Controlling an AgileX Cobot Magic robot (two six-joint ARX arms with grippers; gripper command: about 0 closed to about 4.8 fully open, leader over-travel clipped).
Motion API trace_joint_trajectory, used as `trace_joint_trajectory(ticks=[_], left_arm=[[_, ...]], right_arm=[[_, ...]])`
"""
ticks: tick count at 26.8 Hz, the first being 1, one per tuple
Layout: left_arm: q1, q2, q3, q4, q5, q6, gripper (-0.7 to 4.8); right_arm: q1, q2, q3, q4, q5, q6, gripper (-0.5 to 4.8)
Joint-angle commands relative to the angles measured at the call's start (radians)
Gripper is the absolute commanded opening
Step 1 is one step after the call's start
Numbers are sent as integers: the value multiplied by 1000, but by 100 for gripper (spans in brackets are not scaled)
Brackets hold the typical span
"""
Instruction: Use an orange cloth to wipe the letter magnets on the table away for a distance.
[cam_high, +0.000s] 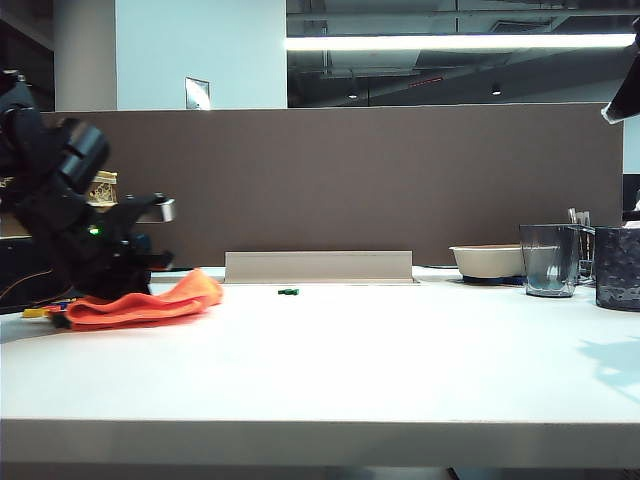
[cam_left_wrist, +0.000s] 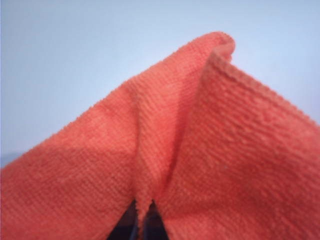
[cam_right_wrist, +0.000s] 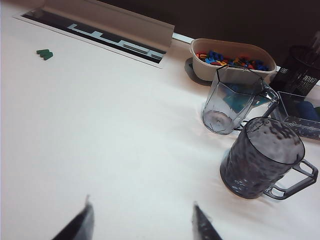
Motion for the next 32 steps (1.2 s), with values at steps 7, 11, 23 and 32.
trace_joint_trajectory(ticks=[7,11,23,32], left_arm=[[131,27,-24,-156,-90,25,-6],[141,-8,-24,-153,-86,24,-6],[27,-239,-23,-35,-37,-10,-6],[-140,-254,11,50,4,-32,-6]], right_arm=[[0,6,4,9,2,0,243],[0,16,4,10,2,1,243],[0,27,4,31,1,1,243],[1,26,4,29,-1,2,243]])
